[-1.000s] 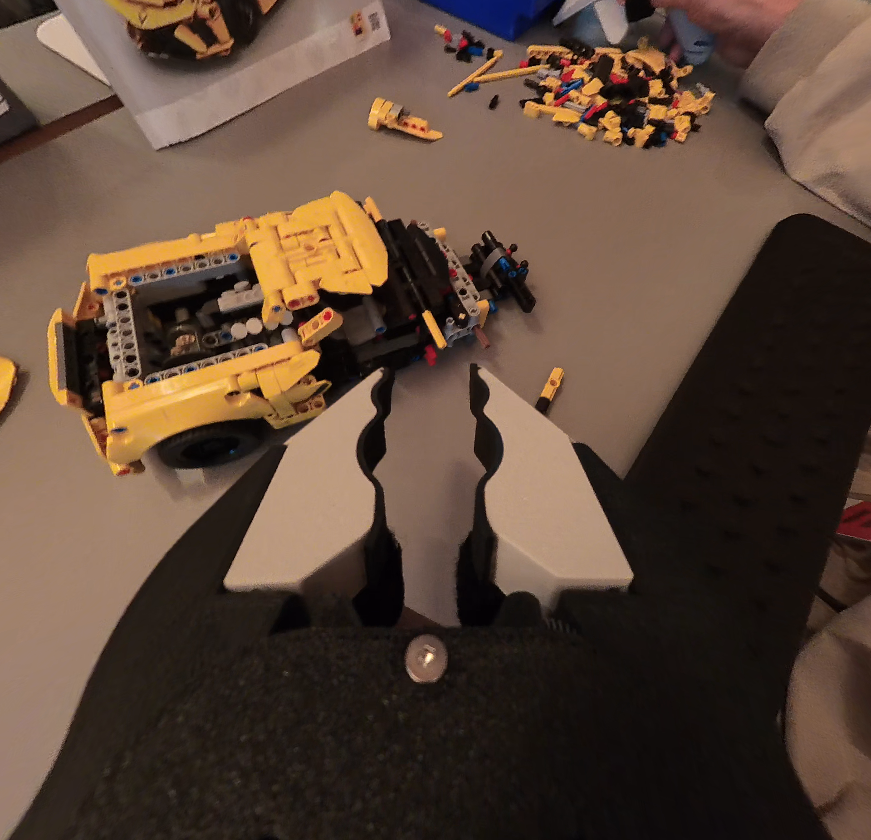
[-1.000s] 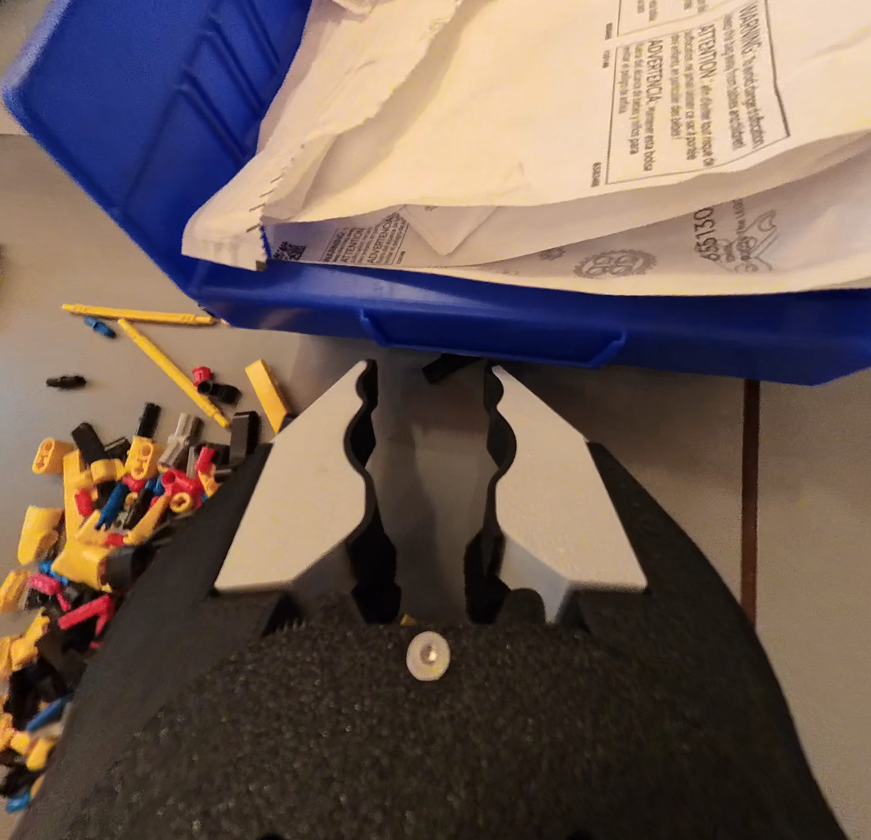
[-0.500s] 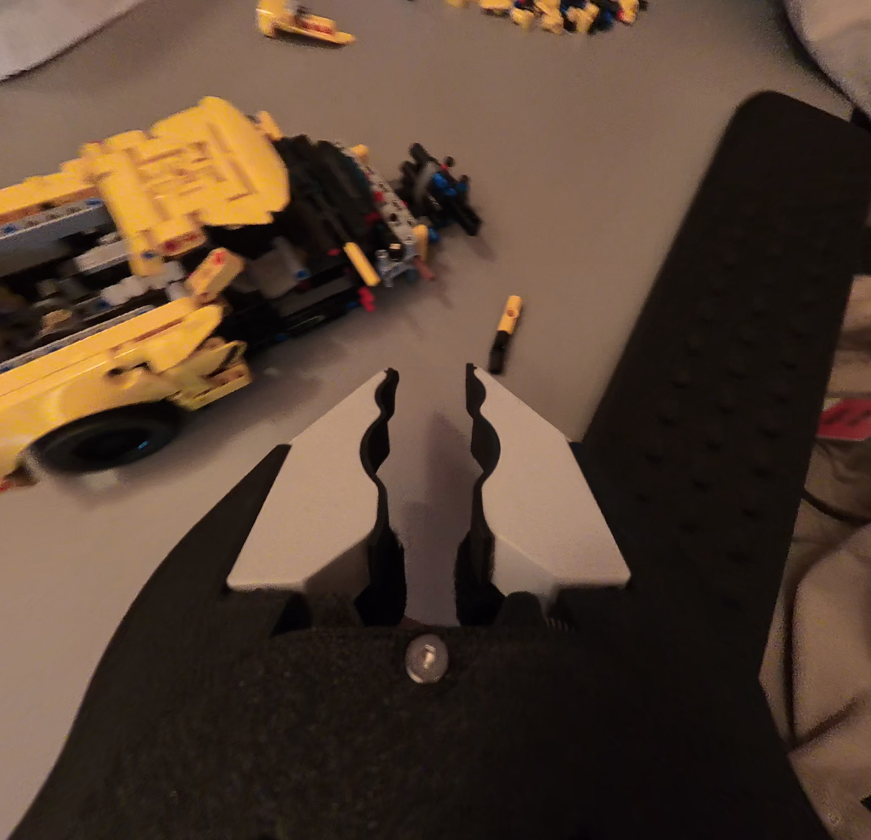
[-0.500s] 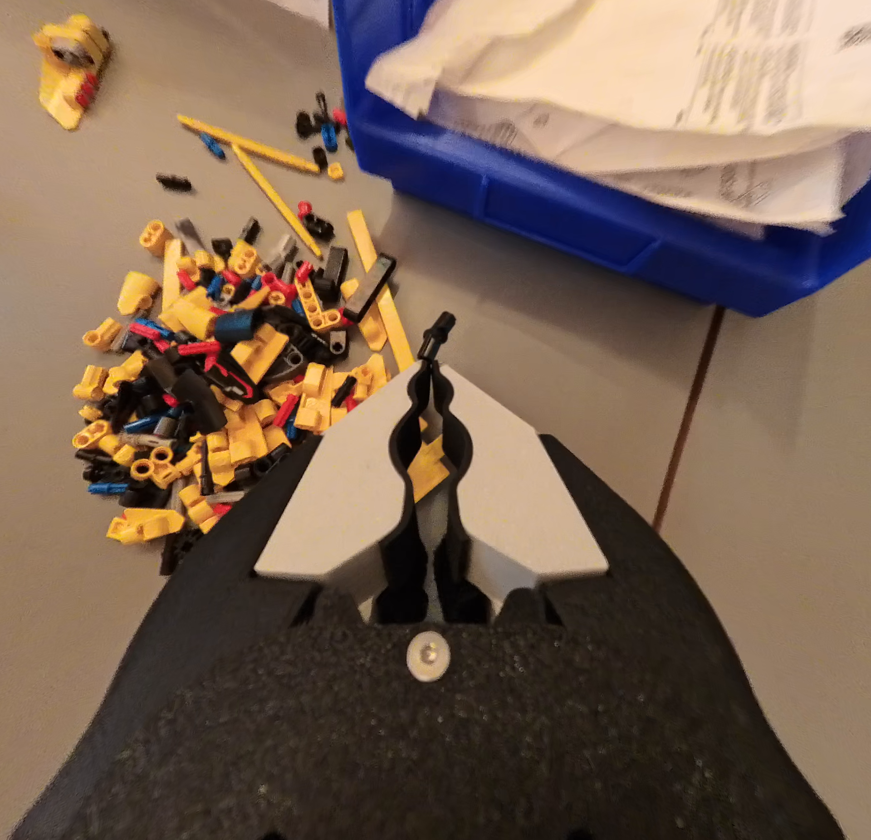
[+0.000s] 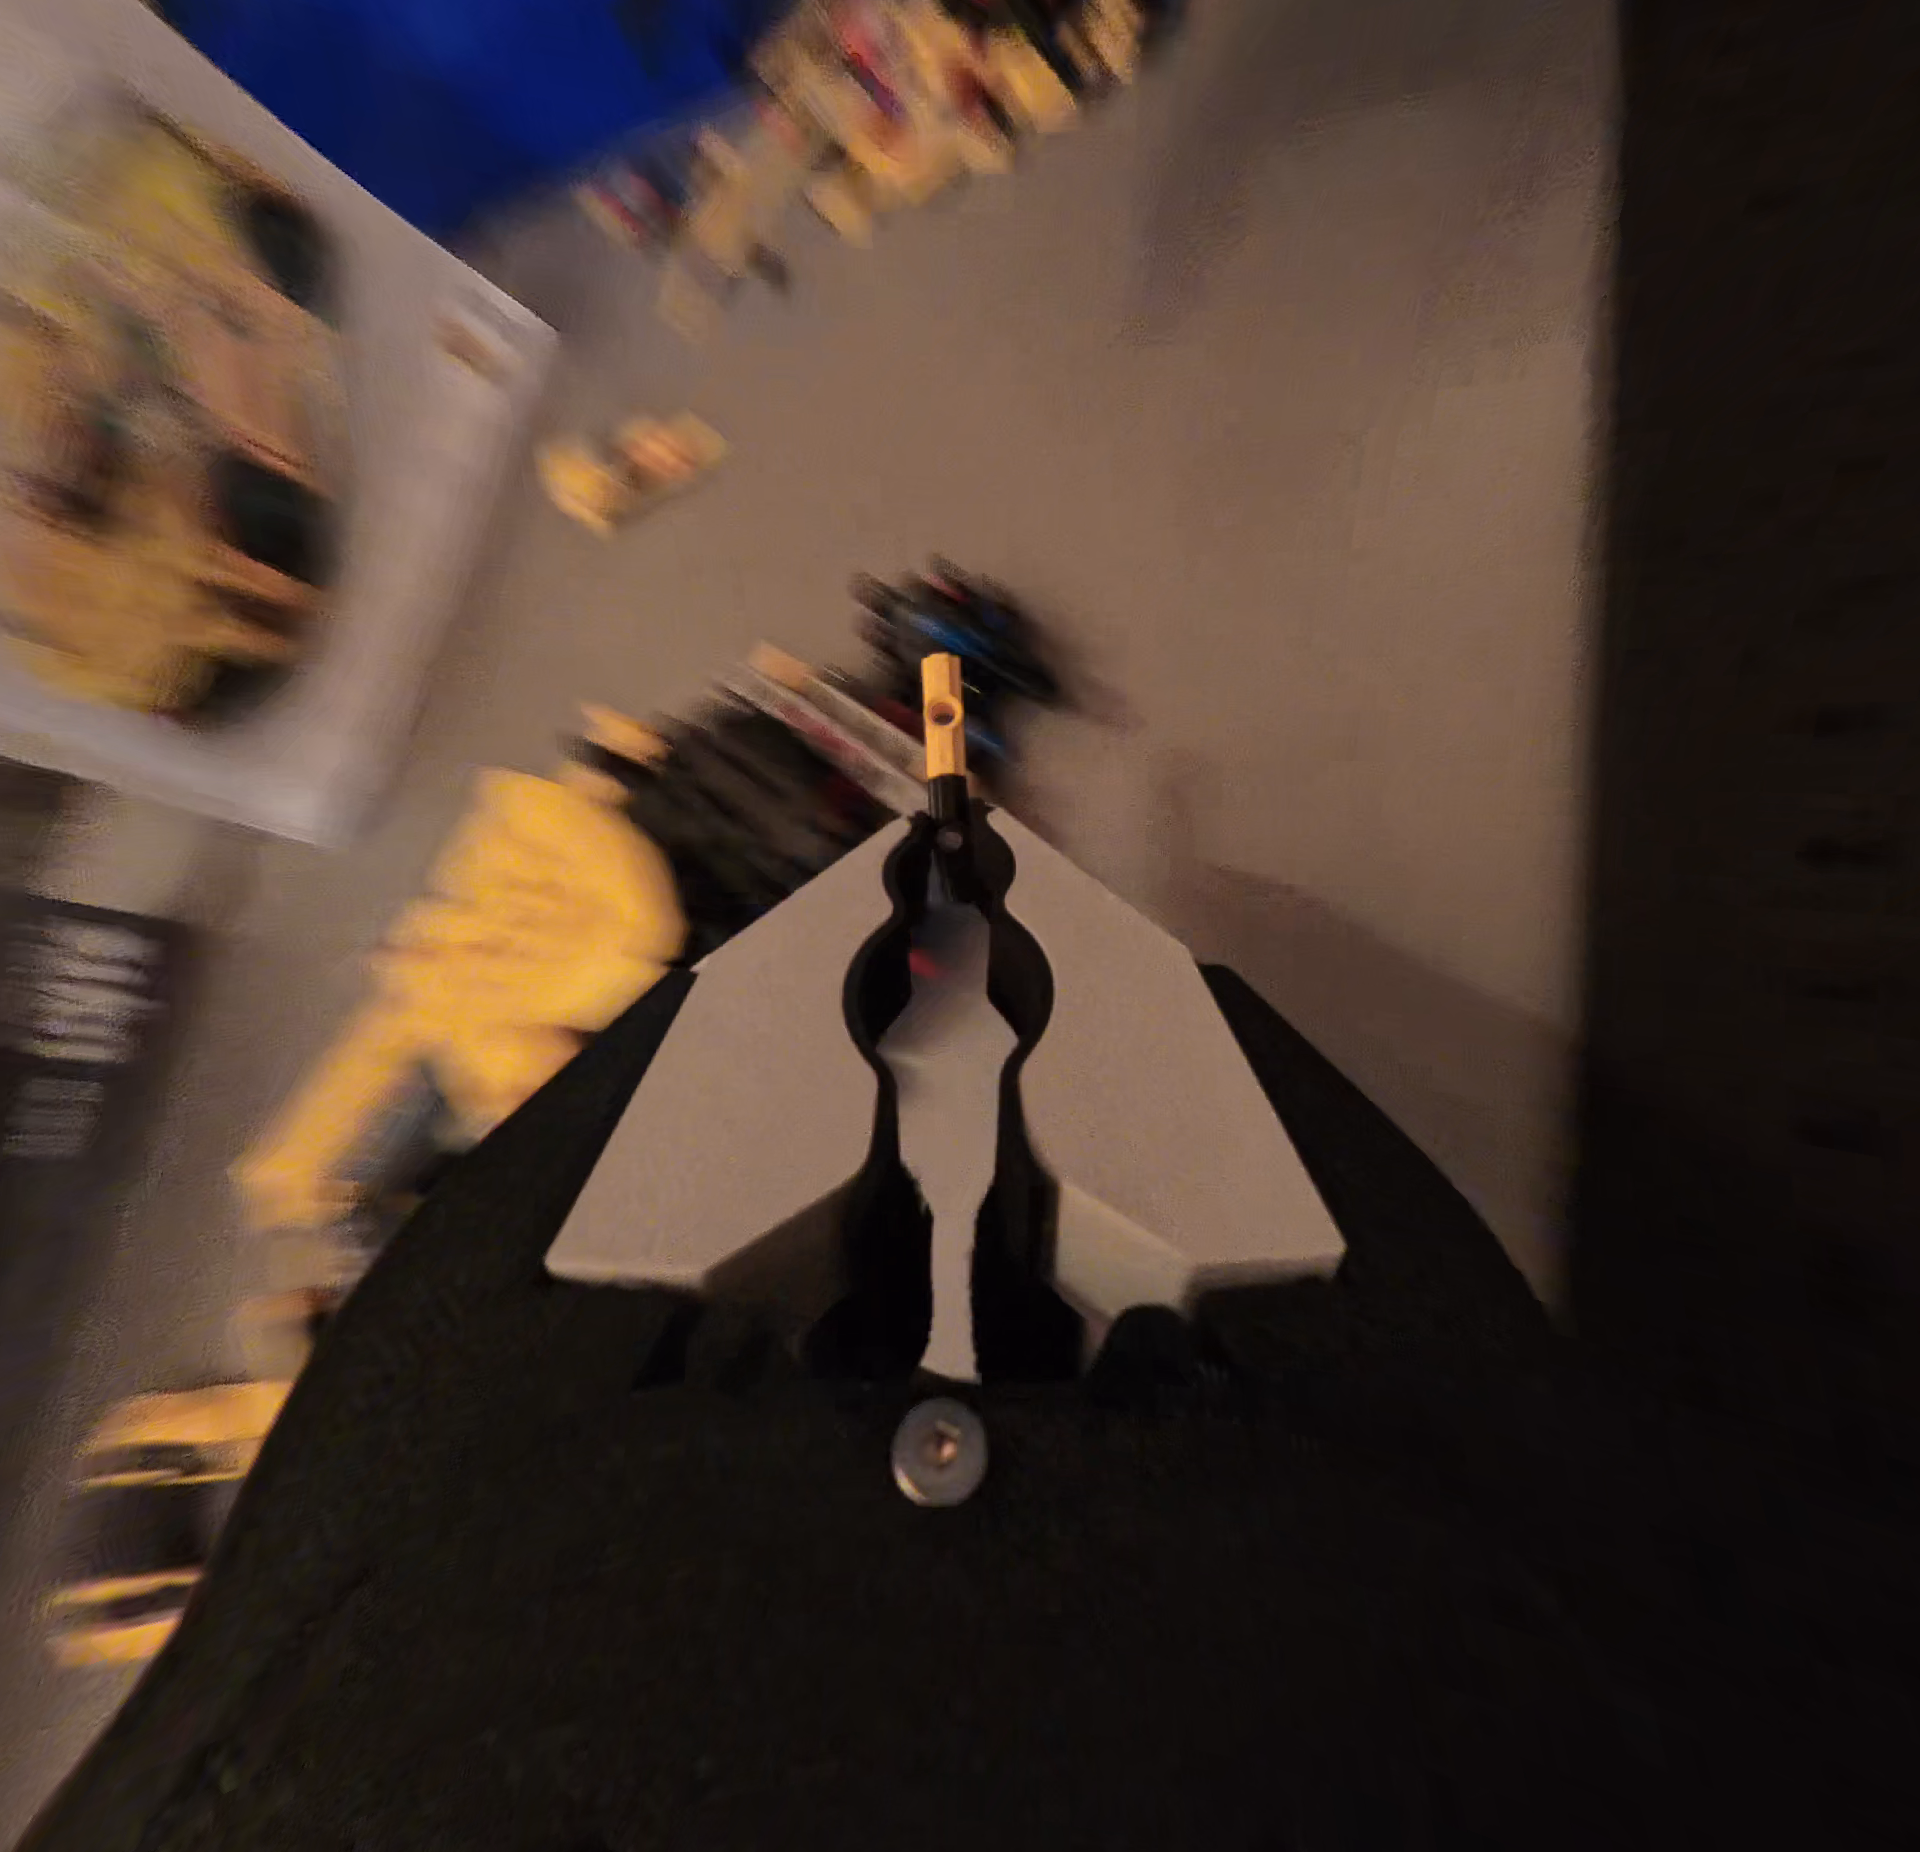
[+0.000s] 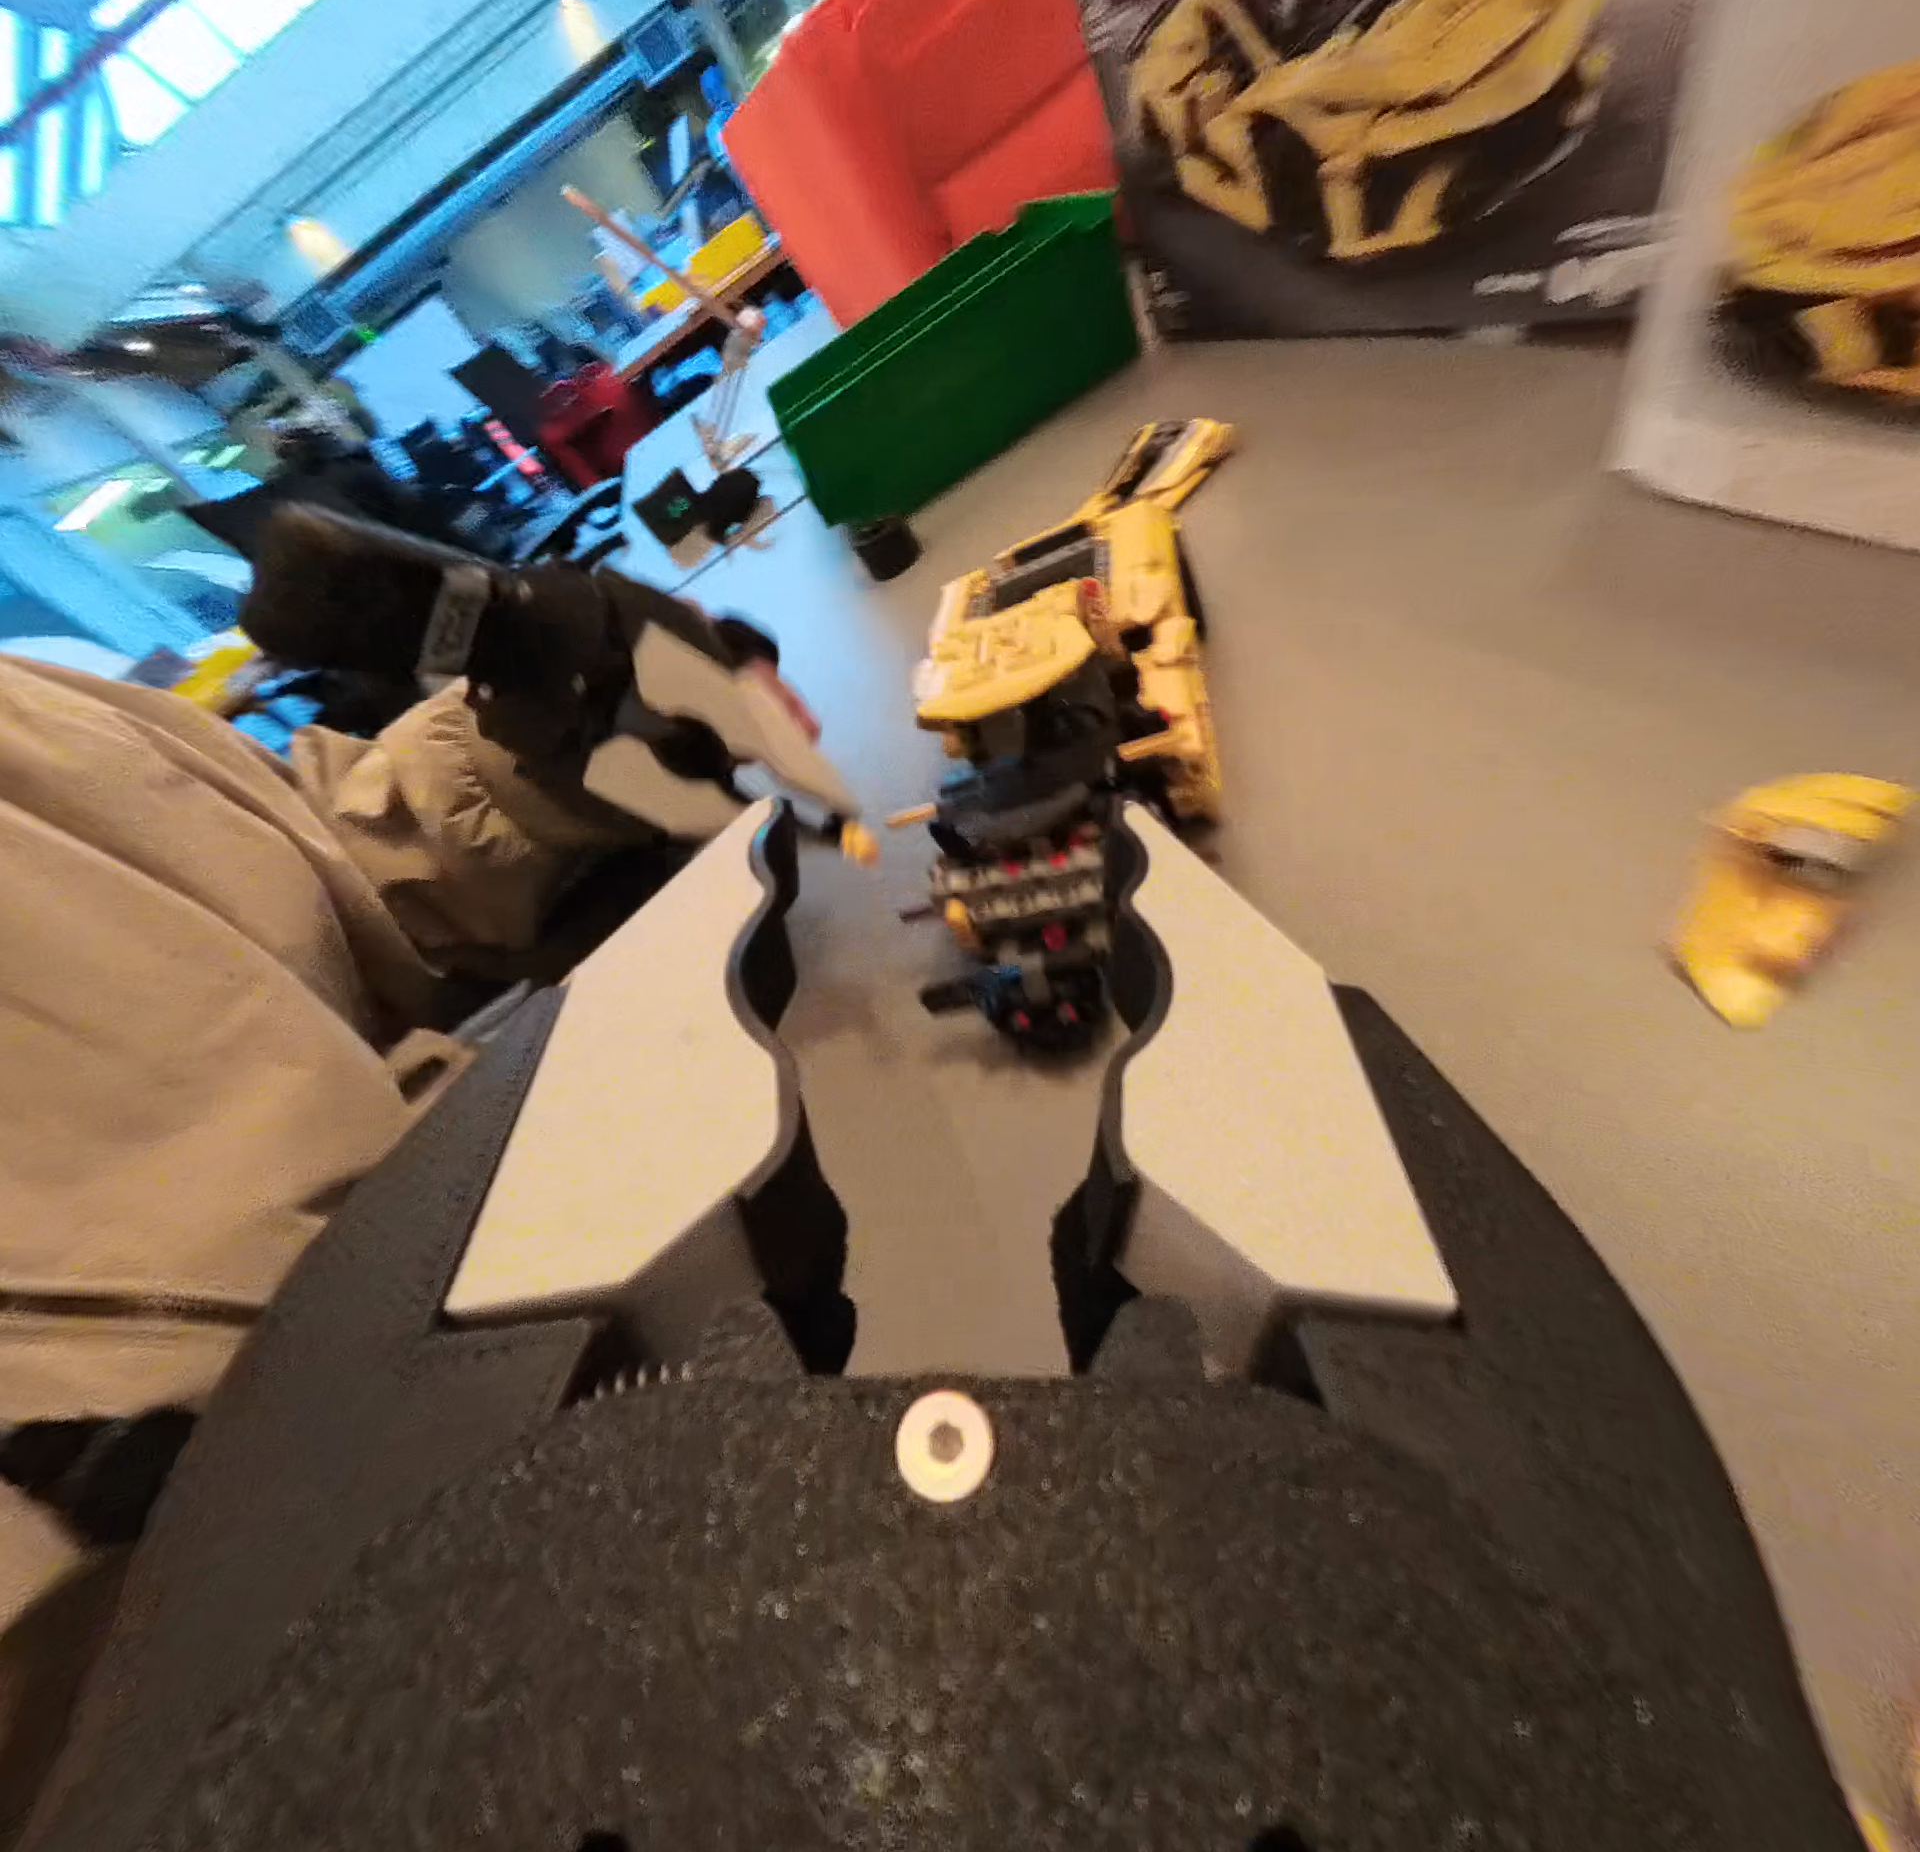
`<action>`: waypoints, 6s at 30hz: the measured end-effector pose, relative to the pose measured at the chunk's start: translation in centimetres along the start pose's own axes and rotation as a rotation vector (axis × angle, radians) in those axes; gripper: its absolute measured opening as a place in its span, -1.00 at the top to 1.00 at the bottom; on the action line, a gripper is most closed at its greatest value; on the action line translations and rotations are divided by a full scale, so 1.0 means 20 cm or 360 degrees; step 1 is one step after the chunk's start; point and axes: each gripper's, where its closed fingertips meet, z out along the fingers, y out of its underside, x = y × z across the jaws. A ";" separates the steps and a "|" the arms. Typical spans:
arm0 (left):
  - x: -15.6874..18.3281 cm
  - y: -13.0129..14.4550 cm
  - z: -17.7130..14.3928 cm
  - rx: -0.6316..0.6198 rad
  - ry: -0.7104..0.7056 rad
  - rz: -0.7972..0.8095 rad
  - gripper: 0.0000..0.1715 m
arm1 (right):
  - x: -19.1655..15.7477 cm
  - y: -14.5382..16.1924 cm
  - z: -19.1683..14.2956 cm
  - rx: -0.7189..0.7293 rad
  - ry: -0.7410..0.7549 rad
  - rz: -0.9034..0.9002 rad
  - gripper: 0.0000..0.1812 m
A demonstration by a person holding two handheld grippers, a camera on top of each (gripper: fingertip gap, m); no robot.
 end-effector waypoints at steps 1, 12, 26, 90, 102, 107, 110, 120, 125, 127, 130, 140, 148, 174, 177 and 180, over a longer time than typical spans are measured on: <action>-0.20 -0.11 -0.05 0.0103 -0.0190 0.0044 0.93 | 0.00 -0.06 0.09 -0.0018 -0.0052 0.0043 0.37; -1.14 -0.24 -0.04 0.0328 -0.1160 -0.0097 0.93 | 0.27 -0.72 0.54 0.0772 -0.0218 0.0173 0.52; -0.98 -0.36 0.05 0.0509 -0.1153 -0.0173 0.93 | 0.18 -0.69 0.53 0.0807 -0.0261 0.0020 0.89; -1.02 -0.60 0.21 0.0266 -0.0932 -0.0259 0.89 | 0.21 -0.77 0.28 0.0811 -0.0058 -0.0058 0.94; -1.01 -0.61 0.19 0.0290 -0.0974 -0.0160 0.97 | 0.18 -0.79 0.27 0.0934 -0.0348 0.0236 0.95; -1.00 -0.62 0.19 0.0295 -0.0948 -0.0167 0.98 | 0.18 -0.79 0.26 0.0941 -0.0369 0.0245 0.95; -1.00 -0.64 0.18 0.0313 -0.0931 -0.0178 0.98 | 0.17 -0.79 0.25 0.0951 -0.0336 0.0162 0.95; -0.96 -0.61 0.17 0.0269 -0.0881 -0.0170 0.99 | 0.34 -0.95 -0.21 0.1654 -0.0535 0.0501 0.94; -0.80 -0.54 0.33 0.0172 -0.0562 -0.0227 0.97 | 0.55 -0.85 -0.53 0.1098 -0.0049 0.0327 0.94; -0.63 -0.47 0.52 -0.0058 -0.0315 -0.0170 0.97 | 0.68 -0.50 -0.41 0.0099 0.0547 0.0103 0.94; -0.34 -0.41 0.76 -0.0294 0.0108 -0.0206 0.97 | 0.79 -0.03 -0.57 -0.0786 0.1013 0.0017 0.93; -0.11 -0.52 1.05 -0.0356 0.0461 -0.0557 0.96 | 0.83 0.35 -0.90 -0.1083 0.1127 0.0450 0.83; -0.20 -0.47 0.96 -0.0340 0.0452 -0.0656 0.68 | 0.78 0.18 -0.81 -0.0869 0.1032 0.0177 0.60; -0.34 0.21 -0.64 0.0239 -0.0431 -0.0999 0.73 | 0.69 0.33 -0.09 -0.0676 0.1100 -0.0500 0.81; -0.35 0.26 -0.68 0.0205 -0.0517 -0.0969 0.73 | 0.68 0.39 -0.07 -0.0736 0.1017 -0.0380 0.80; -0.39 0.36 -0.80 0.0137 -0.0682 -0.1003 0.73 | 0.69 0.39 -0.11 -0.0729 0.1049 -0.0367 0.94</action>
